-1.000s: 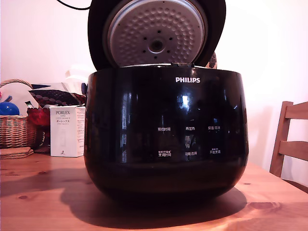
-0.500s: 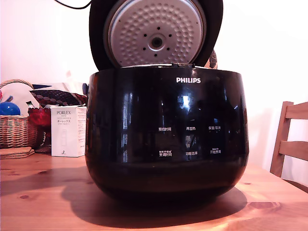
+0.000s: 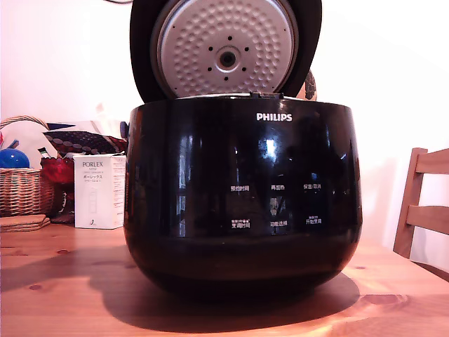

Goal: Close the rice cooker by pressing the lid down with medium force

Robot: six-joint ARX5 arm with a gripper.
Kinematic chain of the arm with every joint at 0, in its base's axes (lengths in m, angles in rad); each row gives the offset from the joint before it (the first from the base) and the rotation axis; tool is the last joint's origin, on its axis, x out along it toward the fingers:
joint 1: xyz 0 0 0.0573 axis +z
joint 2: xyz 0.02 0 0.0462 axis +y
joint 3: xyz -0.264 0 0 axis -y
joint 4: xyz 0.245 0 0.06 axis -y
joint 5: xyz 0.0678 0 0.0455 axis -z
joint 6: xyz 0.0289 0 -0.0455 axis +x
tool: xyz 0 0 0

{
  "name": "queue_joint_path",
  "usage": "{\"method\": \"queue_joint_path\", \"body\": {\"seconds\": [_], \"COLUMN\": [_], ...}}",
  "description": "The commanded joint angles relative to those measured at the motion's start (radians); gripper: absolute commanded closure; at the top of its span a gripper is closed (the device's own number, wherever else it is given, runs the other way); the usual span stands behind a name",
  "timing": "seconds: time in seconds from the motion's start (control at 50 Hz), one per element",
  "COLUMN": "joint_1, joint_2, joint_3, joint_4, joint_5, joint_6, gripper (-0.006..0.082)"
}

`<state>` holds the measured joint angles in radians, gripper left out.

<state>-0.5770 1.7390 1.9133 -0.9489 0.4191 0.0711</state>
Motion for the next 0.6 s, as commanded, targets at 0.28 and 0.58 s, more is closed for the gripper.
{"method": "queue_joint_path", "body": {"seconds": [0.28, 0.58], "joint_1": [-0.018, -0.098], "joint_2": [-0.270, -0.361], "joint_3": [-0.466, -0.780], "joint_4": [0.304, 0.606], "joint_5": [-0.006, -0.098], "joint_6": [-0.068, -0.145], "gripper": [0.0787, 0.0787]}}
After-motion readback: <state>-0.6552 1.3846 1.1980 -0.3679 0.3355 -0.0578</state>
